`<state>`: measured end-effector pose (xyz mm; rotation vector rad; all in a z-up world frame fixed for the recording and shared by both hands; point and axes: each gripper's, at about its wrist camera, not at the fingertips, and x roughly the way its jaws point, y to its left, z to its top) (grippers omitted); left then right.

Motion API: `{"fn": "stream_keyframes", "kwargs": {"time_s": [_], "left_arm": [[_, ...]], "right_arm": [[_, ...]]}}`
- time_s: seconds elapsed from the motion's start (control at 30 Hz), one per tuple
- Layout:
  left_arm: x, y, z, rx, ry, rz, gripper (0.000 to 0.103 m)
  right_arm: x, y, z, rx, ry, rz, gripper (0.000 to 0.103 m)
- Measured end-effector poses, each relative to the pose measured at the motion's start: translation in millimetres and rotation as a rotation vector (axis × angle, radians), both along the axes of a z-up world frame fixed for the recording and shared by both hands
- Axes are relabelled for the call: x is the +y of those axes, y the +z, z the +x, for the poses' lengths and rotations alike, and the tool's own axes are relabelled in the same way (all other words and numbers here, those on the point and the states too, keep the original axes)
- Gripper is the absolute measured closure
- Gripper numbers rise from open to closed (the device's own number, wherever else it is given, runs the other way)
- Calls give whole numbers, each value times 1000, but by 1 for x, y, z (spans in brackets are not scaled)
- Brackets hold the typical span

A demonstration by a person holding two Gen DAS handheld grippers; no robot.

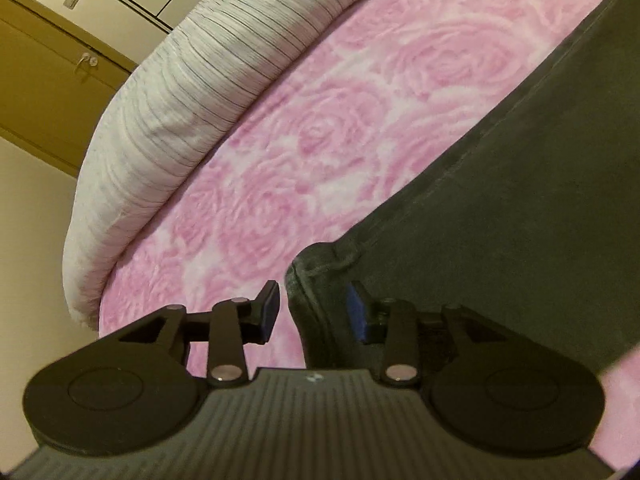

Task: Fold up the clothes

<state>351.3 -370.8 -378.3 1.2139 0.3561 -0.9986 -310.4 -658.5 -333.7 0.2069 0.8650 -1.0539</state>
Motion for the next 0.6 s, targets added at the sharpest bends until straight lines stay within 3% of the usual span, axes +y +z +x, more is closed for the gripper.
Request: {"fn": "stream_keyframes", "kwargs": {"time_s": [0.1, 0.37, 0.6], "left_arm": [[21, 16, -14, 9, -19, -9, 63], [93, 49, -64, 104, -66, -67, 61], [156, 57, -123, 155, -148, -92, 53]], "right_arm": [[21, 14, 0, -5, 14, 8, 62], [103, 47, 13, -44, 93, 28, 61], [179, 45, 17, -45, 165, 60, 61]]}}
